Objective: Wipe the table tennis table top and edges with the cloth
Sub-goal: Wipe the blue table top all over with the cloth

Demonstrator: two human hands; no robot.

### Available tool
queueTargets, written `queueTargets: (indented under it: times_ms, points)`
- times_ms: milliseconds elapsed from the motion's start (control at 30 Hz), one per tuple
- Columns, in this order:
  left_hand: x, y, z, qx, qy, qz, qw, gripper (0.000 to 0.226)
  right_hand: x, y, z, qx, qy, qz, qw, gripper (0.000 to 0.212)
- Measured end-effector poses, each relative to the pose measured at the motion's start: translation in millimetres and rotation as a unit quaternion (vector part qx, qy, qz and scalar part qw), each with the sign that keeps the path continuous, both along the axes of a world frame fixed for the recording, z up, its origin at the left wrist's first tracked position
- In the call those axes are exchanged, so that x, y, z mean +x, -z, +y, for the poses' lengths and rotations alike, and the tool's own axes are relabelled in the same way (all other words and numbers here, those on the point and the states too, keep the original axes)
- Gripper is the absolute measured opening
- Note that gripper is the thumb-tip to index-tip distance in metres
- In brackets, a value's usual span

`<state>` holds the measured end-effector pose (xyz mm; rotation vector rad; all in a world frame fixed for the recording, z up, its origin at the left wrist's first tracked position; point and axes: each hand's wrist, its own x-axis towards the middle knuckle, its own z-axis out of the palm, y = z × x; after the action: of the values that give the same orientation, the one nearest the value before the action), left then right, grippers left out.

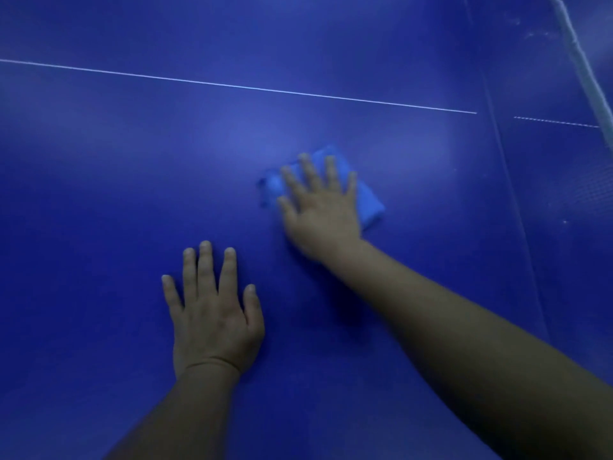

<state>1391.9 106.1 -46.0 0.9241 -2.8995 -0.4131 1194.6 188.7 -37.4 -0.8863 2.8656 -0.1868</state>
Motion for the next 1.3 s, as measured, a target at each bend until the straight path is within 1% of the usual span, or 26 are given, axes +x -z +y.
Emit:
queueTargets:
  times_ms: [33,67,100,133,200,267,300,333,367,433,500,567,633,700,800,867,933,967,1000,1033,1100,1167,1200,1233,1300]
  points:
    - [-0.2,0.0,0.2,-0.005,0.0,0.0,1.0,0.069,12.8,1.6,-5.2,0.001,-0.071,-0.012,0.997,0.059]
    - [-0.3,0.0,0.3,-0.008,0.0,0.0,1.0,0.069,12.0,1.3,-2.9,-0.004,-0.111,-0.015,0.994,0.06]
    - [-0.4,-0.2,0.1,-0.008,0.001,0.001,1.0,0.069,-0.8,0.1,6.3,-0.011,-0.11,-0.01,0.994,0.061]
    - [-0.2,-0.4,0.0,-0.007,0.002,0.001,1.0,0.069,-18.7,0.4,20.7,-0.007,-0.068,0.003,0.998,0.06]
    - [0.1,-0.7,-0.5,-0.005,0.002,0.0,1.0,0.068,-55.2,-2.6,59.7,0.026,0.081,0.012,0.996,0.056]
    - [-0.1,-1.2,-0.5,-0.009,0.004,-0.001,1.0,0.067,-69.1,-7.9,90.4,0.028,0.222,-0.013,0.974,0.057]
    - [0.1,-1.1,-0.2,-0.012,0.006,-0.003,1.0,0.067,-63.5,-8.2,88.3,0.027,0.253,-0.017,0.967,0.058]
    - [0.1,-1.2,-0.1,-0.015,0.006,-0.004,1.0,0.067,-52.9,-7.3,72.1,0.028,0.252,-0.011,0.967,0.058]
    - [0.1,-1.2,-0.1,-0.019,0.006,-0.006,1.0,0.067,-39.4,-5.7,47.4,0.027,0.22,-0.003,0.975,0.058]
    - [-0.5,-1.6,-0.3,-0.028,0.008,-0.005,1.0,0.067,-13.1,-2.6,-17.2,0.015,0.097,0.01,0.995,0.057]
    - [-1.7,-1.5,-1.0,-0.036,0.01,-0.007,0.999,0.067,0.2,-1.4,-81.0,-0.003,-0.012,0.008,1.0,0.056]
    - [-1.6,-0.8,-1.2,-0.042,0.013,-0.013,0.999,0.066,-11.0,-5.5,-122.7,-0.009,-0.058,-0.019,0.998,0.055]
    - [-1.0,-0.3,-1.2,-0.046,0.015,-0.019,0.999,0.066,-44.2,-6.6,-135.1,0.005,-0.059,-0.036,0.998,0.055]
    - [-0.4,-0.3,-0.4,-0.042,0.017,-0.019,0.999,0.066,-89.4,-7.3,-116.2,0.015,0.001,-0.028,0.999,0.056]
    - [0.0,-1.7,0.2,-0.033,0.016,-0.016,0.999,0.066,-141.7,-8.5,-37.4,0.023,0.169,-0.021,0.985,0.056]
    - [-0.4,-2.7,-0.2,-0.026,0.017,-0.013,0.999,0.066,-146.6,-9.8,15.0,0.023,0.273,-0.031,0.961,0.058]
    - [-0.5,-3.7,-0.4,-0.023,0.018,-0.016,0.999,0.066,-127.8,-8.5,29.4,0.025,0.338,-0.036,0.94,0.059]
    - [-0.3,-4.0,-0.5,-0.023,0.018,-0.018,0.999,0.066,-115.1,-7.2,19.1,0.026,0.34,-0.03,0.939,0.059]
    - [-0.3,-4.0,-0.8,-0.023,0.019,-0.02,0.999,0.066,-103.4,-6.1,0.5,0.025,0.319,-0.022,0.947,0.059]
    - [-0.5,-3.9,-1.1,-0.025,0.02,-0.022,0.999,0.067,-93.6,-5.0,-23.5,0.021,0.277,-0.015,0.961,0.059]
    - [-1.2,-3.2,-1.0,-0.032,0.019,-0.026,0.999,0.068,-79.3,-4.2,-75.2,0.012,0.145,-0.014,0.989,0.058]
    - [-0.5,-2.0,-0.7,-0.035,0.019,-0.029,0.999,0.069,-80.1,-8.0,-105.8,0.017,0.024,-0.037,0.999,0.057]
    - [-0.1,-1.3,-0.9,-0.033,0.019,-0.027,0.999,0.069,-93.0,-9.4,-105.1,0.025,0.001,-0.043,0.999,0.057]
    - [0.4,-0.9,-1.1,-0.03,0.019,-0.025,0.999,0.069,-109.7,-10.6,-94.6,0.033,0.013,-0.038,0.999,0.057]
    - [0.9,-0.7,-1.6,-0.02,0.018,-0.022,0.999,0.07,-146.4,-9.5,-48.7,0.038,0.113,-0.017,0.993,0.057]
